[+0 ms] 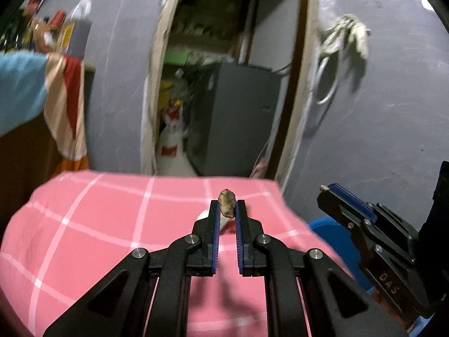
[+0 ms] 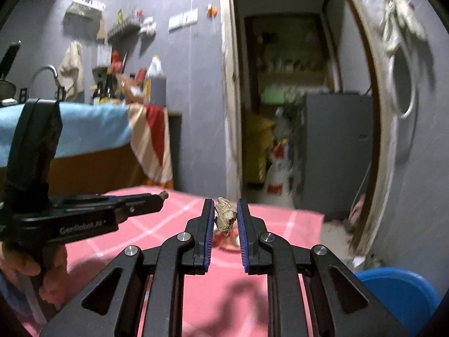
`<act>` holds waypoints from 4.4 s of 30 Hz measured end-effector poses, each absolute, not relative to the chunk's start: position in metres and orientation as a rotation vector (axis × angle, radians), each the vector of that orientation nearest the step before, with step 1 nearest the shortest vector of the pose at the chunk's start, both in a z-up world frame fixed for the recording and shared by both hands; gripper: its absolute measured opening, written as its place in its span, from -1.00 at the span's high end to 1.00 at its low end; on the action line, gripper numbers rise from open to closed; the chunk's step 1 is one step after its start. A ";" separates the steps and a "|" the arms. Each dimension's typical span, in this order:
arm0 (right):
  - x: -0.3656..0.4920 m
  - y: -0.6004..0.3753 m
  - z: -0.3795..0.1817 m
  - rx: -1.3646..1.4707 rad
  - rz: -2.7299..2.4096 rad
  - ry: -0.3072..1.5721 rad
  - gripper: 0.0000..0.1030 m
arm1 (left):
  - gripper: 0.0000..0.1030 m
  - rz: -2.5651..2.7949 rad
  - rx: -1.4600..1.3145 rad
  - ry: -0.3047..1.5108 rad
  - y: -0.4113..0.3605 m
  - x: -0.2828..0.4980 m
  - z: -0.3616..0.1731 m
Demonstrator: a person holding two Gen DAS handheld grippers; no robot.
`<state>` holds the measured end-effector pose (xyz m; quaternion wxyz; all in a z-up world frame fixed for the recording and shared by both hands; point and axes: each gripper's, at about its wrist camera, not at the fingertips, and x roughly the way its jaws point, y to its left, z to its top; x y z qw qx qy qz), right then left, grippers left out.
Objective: Collect trash
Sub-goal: 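Grasp a brown nut with the left tool while the right tool grasps another brown lump, then carry both held pieces over the blue basin and open both tools, then move both open tools back over the table toward the last wrappers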
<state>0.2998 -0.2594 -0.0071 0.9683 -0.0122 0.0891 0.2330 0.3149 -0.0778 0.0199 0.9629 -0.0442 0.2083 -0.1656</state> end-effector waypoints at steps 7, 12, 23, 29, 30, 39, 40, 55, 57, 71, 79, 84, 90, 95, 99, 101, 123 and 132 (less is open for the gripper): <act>0.276 -0.291 0.006 0.010 0.382 0.062 0.73 | 0.85 -0.406 -0.072 0.301 -0.115 0.290 0.038; 0.264 -0.323 0.008 0.040 0.304 0.028 0.72 | 0.85 -0.462 -0.055 0.265 -0.143 0.284 0.044; 0.255 -0.377 -0.001 0.095 0.169 0.070 0.72 | 0.85 -0.574 -0.022 0.327 -0.212 0.288 0.038; 0.258 -0.398 -0.009 0.124 0.133 0.112 0.71 | 0.85 -0.626 -0.018 0.398 -0.235 0.298 0.029; 0.260 -0.402 -0.011 0.130 0.125 0.127 0.71 | 0.85 -0.633 -0.018 0.415 -0.239 0.300 0.027; 0.277 -0.427 -0.031 0.189 0.085 0.275 0.70 | 0.84 -0.643 -0.005 0.554 -0.266 0.320 0.005; 0.279 -0.429 -0.032 0.197 0.082 0.288 0.70 | 0.85 -0.643 -0.007 0.567 -0.267 0.323 0.002; 0.294 -0.451 -0.050 0.272 0.050 0.418 0.57 | 0.83 -0.635 -0.082 0.762 -0.270 0.357 -0.029; 0.294 -0.452 -0.050 0.280 0.049 0.417 0.38 | 0.80 -0.631 -0.097 0.778 -0.267 0.359 -0.030; 0.295 -0.453 -0.049 0.291 0.041 0.384 0.03 | 0.08 -0.578 -0.119 0.709 -0.241 0.348 -0.012; 0.287 -0.439 -0.034 0.279 0.071 0.275 -0.59 | -0.63 -0.476 -0.133 0.561 -0.202 0.337 0.010; 0.281 -0.421 -0.022 0.242 0.109 0.183 -0.92 | -0.86 -0.402 -0.122 0.445 -0.175 0.324 0.022; 0.275 -0.400 -0.013 0.200 0.161 0.094 -1.00 | -0.88 -0.320 -0.082 0.377 -0.146 0.311 0.029; 0.272 -0.380 -0.006 0.164 0.188 0.041 -1.00 | -0.88 -0.249 -0.059 0.332 -0.126 0.302 0.026; 0.273 -0.365 -0.004 0.138 0.202 0.024 -1.00 | -0.88 -0.214 -0.051 0.306 -0.106 0.300 0.025; 0.274 -0.359 -0.004 0.129 0.208 0.024 -1.00 | -0.88 -0.197 -0.048 0.298 -0.098 0.299 0.023; 0.372 -0.260 -0.013 -0.066 0.383 0.391 -1.00 | -0.88 -0.038 -0.104 0.557 -0.021 0.349 -0.010; 0.412 -0.234 -0.034 -0.167 0.497 0.660 -0.68 | -0.88 -0.021 -0.188 0.736 -0.007 0.377 -0.025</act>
